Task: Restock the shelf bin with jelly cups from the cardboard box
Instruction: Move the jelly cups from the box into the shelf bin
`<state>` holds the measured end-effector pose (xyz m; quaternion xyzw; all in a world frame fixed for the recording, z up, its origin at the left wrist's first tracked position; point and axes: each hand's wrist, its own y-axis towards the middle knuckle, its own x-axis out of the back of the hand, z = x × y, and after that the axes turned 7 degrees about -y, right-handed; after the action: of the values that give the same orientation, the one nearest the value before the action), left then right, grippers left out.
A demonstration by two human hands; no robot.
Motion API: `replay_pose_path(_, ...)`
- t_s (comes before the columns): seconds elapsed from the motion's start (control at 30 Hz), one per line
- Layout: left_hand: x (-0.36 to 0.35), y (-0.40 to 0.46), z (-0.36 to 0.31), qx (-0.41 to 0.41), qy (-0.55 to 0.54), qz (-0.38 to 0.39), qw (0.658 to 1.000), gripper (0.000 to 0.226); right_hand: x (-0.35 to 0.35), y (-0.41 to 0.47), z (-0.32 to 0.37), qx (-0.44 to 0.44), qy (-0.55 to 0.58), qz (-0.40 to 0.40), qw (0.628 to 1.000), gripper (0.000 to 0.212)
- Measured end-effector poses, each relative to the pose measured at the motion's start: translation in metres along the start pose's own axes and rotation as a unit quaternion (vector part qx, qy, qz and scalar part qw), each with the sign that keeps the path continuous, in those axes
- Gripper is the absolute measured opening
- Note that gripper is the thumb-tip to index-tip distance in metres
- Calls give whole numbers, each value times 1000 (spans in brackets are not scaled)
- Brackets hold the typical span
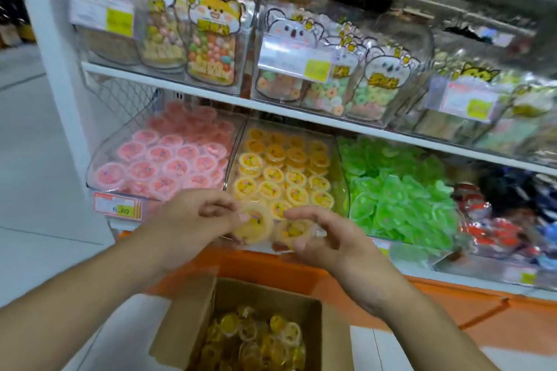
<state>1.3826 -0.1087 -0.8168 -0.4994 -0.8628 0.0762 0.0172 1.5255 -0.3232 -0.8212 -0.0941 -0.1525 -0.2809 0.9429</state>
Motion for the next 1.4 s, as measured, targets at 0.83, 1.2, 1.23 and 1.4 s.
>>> replay_pose_path(0.83,18,86,7,-14,-39,-105,994,6,2,180,-34,-8,-272,-267,924,25)
replay_pose_path(1.2,6,83,5,-6,-55,-111,992,12,15,151,-22,43,-322,-205,923,47)
replay_pose_path(1.23,3,83,4,-7,-56,-111,992,13,17,145,-18,57,-290,-194,935,49)
replay_pose_path(1.4,-18,86,3,-16,-59,-114,992,17,19,114,-1,175,-226,-85,955,55)
